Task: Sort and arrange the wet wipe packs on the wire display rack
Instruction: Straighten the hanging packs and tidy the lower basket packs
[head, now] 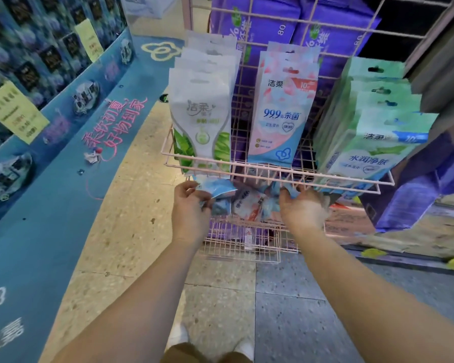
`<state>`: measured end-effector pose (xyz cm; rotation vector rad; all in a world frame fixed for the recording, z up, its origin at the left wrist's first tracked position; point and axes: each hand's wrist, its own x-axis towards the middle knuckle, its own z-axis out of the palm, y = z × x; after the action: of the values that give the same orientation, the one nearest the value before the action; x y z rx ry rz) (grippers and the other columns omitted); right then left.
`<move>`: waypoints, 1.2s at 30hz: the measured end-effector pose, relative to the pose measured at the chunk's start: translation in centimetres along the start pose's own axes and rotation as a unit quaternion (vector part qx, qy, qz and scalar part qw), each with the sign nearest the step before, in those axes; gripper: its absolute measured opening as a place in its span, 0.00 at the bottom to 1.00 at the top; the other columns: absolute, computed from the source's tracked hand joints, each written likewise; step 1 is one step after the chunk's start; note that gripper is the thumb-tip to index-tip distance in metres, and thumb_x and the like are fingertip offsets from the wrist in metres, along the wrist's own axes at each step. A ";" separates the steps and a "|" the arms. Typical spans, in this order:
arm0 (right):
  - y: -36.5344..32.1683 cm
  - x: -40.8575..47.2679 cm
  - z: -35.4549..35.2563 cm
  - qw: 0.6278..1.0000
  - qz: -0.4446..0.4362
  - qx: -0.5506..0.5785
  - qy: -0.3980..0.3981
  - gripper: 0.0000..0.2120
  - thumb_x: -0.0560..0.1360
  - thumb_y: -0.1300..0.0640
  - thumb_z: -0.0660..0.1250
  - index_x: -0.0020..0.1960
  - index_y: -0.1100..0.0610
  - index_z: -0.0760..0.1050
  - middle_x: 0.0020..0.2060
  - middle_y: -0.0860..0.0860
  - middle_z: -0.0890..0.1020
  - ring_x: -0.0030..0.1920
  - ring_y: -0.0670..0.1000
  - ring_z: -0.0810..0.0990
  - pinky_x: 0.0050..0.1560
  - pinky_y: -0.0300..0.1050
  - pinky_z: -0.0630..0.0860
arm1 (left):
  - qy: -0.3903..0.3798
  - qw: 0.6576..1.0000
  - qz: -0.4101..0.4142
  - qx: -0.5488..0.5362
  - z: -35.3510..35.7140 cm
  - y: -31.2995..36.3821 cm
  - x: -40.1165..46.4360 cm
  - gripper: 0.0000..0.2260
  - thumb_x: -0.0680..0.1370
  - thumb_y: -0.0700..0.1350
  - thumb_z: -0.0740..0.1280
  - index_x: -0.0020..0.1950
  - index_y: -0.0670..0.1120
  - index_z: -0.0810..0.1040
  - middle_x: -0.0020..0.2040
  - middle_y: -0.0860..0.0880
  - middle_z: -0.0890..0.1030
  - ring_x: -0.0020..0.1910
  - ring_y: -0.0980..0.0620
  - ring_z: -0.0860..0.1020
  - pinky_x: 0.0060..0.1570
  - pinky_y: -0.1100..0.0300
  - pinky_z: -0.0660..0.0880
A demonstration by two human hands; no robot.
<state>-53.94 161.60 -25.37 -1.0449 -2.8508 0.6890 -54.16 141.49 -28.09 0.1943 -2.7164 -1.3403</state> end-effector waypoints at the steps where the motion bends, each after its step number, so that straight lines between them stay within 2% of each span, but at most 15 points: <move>1: -0.4 0.5 0.0 0.999 0.004 -0.032 -0.012 0.25 0.76 0.40 0.55 0.55 0.60 0.76 0.57 0.61 0.78 0.66 0.61 0.71 0.65 0.52 0.64 | -0.017 1.000 0.012 0.005 0.2 0.1 0.1 0.07 0.74 0.35 0.69 0.52 0.39 0.81 0.67 0.45 0.66 0.59 0.53 0.71 0.57 0.78 0.61; 7: -1.5 1.5 0.8 0.993 -0.072 -0.079 -0.042 0.24 0.79 0.46 0.58 0.65 0.63 0.71 0.64 0.62 0.74 0.66 0.61 0.71 0.65 0.54 0.67 | -0.069 0.994 0.085 0.023 0.5 -2.4 -0.3 0.17 0.75 0.35 0.65 0.64 0.43 0.76 0.73 0.49 0.60 0.67 0.56 0.67 0.63 0.71 0.59; 11: -2.0 2.9 1.4 0.990 -0.111 -0.071 -0.052 0.17 0.82 0.55 0.53 0.67 0.56 0.73 0.64 0.56 0.77 0.65 0.57 0.74 0.62 0.50 0.72 | 0.015 0.993 0.061 -0.100 0.6 -2.5 0.8 0.18 0.70 0.41 0.75 0.55 0.55 0.77 0.59 0.54 0.70 0.61 0.55 0.71 0.65 0.59 0.68; 14: -2.1 3.8 1.6 0.988 -0.146 -0.011 -0.045 0.23 0.81 0.62 0.53 0.76 0.56 0.57 0.68 0.59 0.73 0.68 0.61 0.71 0.64 0.54 0.70 | 0.047 0.989 0.053 -0.128 1.1 -1.7 1.7 0.21 0.65 0.46 0.79 0.50 0.62 0.74 0.55 0.52 0.73 0.61 0.48 0.73 0.63 0.50 0.71; 15: -2.3 3.6 1.6 0.989 -0.137 0.029 -0.048 0.23 0.82 0.60 0.54 0.76 0.58 0.57 0.69 0.61 0.72 0.69 0.62 0.69 0.65 0.54 0.68 | 0.043 0.989 0.059 -0.127 1.3 -1.5 1.8 0.21 0.64 0.47 0.79 0.49 0.64 0.74 0.54 0.52 0.74 0.61 0.47 0.73 0.62 0.49 0.72; 17: -2.5 2.9 1.6 0.988 -0.116 0.091 -0.040 0.20 0.80 0.52 0.59 0.69 0.61 0.70 0.65 0.61 0.75 0.66 0.62 0.71 0.63 0.51 0.67 | 0.033 0.988 0.079 -0.125 1.5 -1.2 1.4 0.21 0.63 0.48 0.79 0.50 0.63 0.75 0.53 0.53 0.74 0.60 0.47 0.74 0.62 0.48 0.73; 19: -2.0 1.3 1.3 0.979 -0.185 0.071 -0.039 0.17 0.78 0.48 0.64 0.60 0.58 0.78 0.57 0.58 0.79 0.58 0.60 0.76 0.55 0.47 0.70 | 0.032 0.990 0.107 -0.086 1.6 -0.9 0.6 0.24 0.62 0.49 0.79 0.57 0.56 0.78 0.52 0.54 0.73 0.60 0.46 0.74 0.61 0.48 0.73; 23: 0.9 -3.1 1.1 0.916 -0.324 0.238 0.013 0.06 0.71 0.60 0.73 0.48 0.55 0.84 0.44 0.46 0.81 0.46 0.46 0.79 0.51 0.39 0.75 | -0.018 0.989 0.132 -0.064 2.0 -1.4 0.3 0.39 0.61 0.54 0.80 0.69 0.53 0.69 0.62 0.49 0.74 0.61 0.45 0.72 0.61 0.49 0.71; 25: 1.9 -5.4 0.6 0.891 -0.353 0.287 -0.002 0.07 0.70 0.63 0.74 0.46 0.53 0.84 0.43 0.45 0.82 0.44 0.42 0.79 0.48 0.33 0.74 | -0.041 0.983 0.158 -0.078 2.0 -1.8 0.6 0.32 0.60 0.58 0.80 0.61 0.59 0.74 0.61 0.47 0.77 0.60 0.46 0.75 0.59 0.49 0.73; 28: 2.6 -7.3 0.9 0.871 -0.264 0.405 -0.091 0.10 0.72 0.62 0.72 0.43 0.46 0.81 0.38 0.51 0.83 0.37 0.47 0.78 0.40 0.40 0.75 | -0.043 0.980 0.175 -0.083 1.1 -2.3 0.1 0.11 0.64 0.49 0.78 0.41 0.58 0.78 0.51 0.53 0.81 0.53 0.54 0.80 0.54 0.56 0.75; 30: 2.8 -7.9 1.7 0.860 -0.182 0.457 -0.134 0.11 0.72 0.65 0.71 0.43 0.48 0.79 0.37 0.53 0.83 0.38 0.50 0.78 0.41 0.47 0.75 | -0.071 0.982 0.125 -0.123 0.3 -2.7 0.0 0.11 0.69 0.39 0.76 0.36 0.51 0.76 0.44 0.58 0.80 0.44 0.66 0.79 0.47 0.68 0.74; 31: 2.9 -8.1 2.1 0.856 -0.169 0.468 -0.138 0.12 0.72 0.67 0.70 0.43 0.50 0.79 0.39 0.52 0.84 0.40 0.49 0.80 0.44 0.48 0.76 | -0.091 0.980 0.116 -0.134 0.1 -3.1 0.0 0.11 0.70 0.35 0.74 0.38 0.49 0.75 0.44 0.59 0.80 0.41 0.70 0.78 0.44 0.72 0.72; 33: 2.4 -8.4 2.8 0.851 -0.174 0.476 -0.137 0.13 0.72 0.69 0.70 0.42 0.51 0.79 0.42 0.49 0.84 0.42 0.47 0.81 0.48 0.46 0.79 | -0.167 0.966 0.144 -0.135 -0.5 -3.2 0.0 0.18 0.68 0.36 0.76 0.52 0.51 0.76 0.52 0.58 0.77 0.49 0.73 0.76 0.48 0.76 0.70; 35: 1.6 -8.6 3.0 0.844 -0.200 0.478 -0.140 0.14 0.72 0.70 0.69 0.42 0.50 0.79 0.42 0.48 0.83 0.40 0.46 0.80 0.43 0.40 0.77 | -0.223 0.950 0.187 -0.113 -0.4 -3.2 0.5 0.31 0.63 0.45 0.80 0.61 0.62 0.72 0.59 0.57 0.74 0.59 0.65 0.75 0.57 0.68 0.72; 36: 1.3 -8.7 3.1 0.840 -0.206 0.481 -0.145 0.14 0.72 0.71 0.68 0.42 0.51 0.78 0.41 0.49 0.83 0.39 0.45 0.80 0.41 0.37 0.76 | -0.229 0.946 0.186 -0.136 -0.4 -2.7 0.6 0.30 0.61 0.48 0.81 0.59 0.64 0.74 0.58 0.56 0.74 0.58 0.63 0.76 0.56 0.65 0.74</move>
<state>-46.94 155.86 -27.64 -0.1620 -2.1862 2.0037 -54.55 139.45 -29.98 -0.7021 -2.6506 -1.7794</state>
